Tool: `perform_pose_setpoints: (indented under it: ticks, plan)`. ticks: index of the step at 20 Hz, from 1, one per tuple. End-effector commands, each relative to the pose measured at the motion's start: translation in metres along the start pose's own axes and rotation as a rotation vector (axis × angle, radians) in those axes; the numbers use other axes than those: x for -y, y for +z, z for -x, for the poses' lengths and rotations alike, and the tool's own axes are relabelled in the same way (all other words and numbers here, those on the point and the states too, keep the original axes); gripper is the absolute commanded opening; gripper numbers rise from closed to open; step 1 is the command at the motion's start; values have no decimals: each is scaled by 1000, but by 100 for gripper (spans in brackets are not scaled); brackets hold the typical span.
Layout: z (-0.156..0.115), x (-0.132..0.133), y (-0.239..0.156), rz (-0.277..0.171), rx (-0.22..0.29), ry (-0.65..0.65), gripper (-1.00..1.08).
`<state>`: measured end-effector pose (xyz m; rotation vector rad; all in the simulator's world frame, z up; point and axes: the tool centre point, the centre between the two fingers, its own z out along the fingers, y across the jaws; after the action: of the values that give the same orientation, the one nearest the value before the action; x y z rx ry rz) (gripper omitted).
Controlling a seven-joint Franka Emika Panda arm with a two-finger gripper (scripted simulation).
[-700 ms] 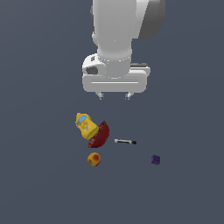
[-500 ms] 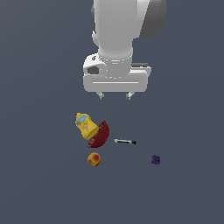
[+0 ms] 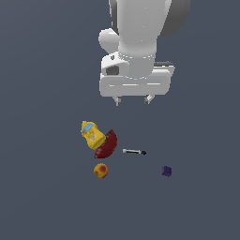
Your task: Pick up a designated object from a clutter of objects.
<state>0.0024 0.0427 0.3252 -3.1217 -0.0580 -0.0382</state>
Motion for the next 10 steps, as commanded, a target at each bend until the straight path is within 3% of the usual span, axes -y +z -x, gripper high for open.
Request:
perform_pose_setpoints:
  ticks: [1,10]
  plan:
    - [0,-1,1,1,1,-3,100]
    - [-7,-1,19,10,3,-101,100]
